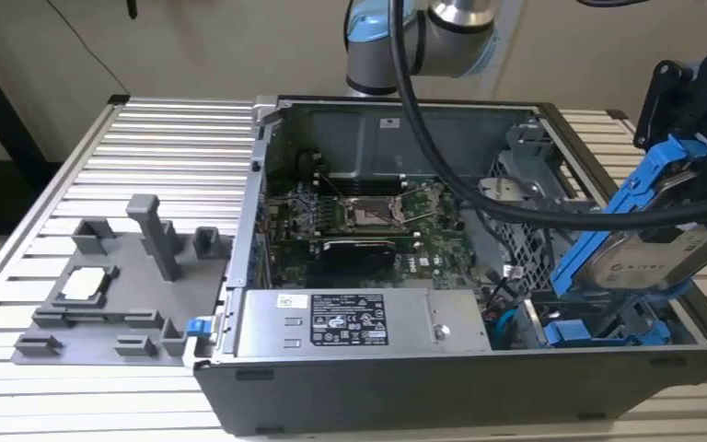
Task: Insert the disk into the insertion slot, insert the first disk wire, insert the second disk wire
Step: 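Insert the disk into the insertion slot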
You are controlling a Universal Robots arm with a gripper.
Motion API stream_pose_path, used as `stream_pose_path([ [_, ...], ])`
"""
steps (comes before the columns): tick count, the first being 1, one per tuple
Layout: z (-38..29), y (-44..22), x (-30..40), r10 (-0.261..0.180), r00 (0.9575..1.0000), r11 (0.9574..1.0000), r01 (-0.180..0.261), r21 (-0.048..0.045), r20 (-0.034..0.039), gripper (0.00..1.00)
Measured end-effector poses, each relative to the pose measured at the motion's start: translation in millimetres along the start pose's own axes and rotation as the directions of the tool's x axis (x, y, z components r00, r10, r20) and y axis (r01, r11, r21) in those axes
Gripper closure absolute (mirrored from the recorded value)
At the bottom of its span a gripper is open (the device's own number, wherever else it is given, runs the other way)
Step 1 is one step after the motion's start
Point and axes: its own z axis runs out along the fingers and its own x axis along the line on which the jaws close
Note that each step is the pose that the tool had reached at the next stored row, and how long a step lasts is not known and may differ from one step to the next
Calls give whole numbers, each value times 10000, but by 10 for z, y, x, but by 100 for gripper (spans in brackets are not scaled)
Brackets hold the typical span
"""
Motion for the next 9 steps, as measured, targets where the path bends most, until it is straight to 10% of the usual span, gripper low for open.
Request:
stream_pose_path([
  [9, 163, -7, 1, -1, 10000, 10000, 1, 0, 4, 67],
])
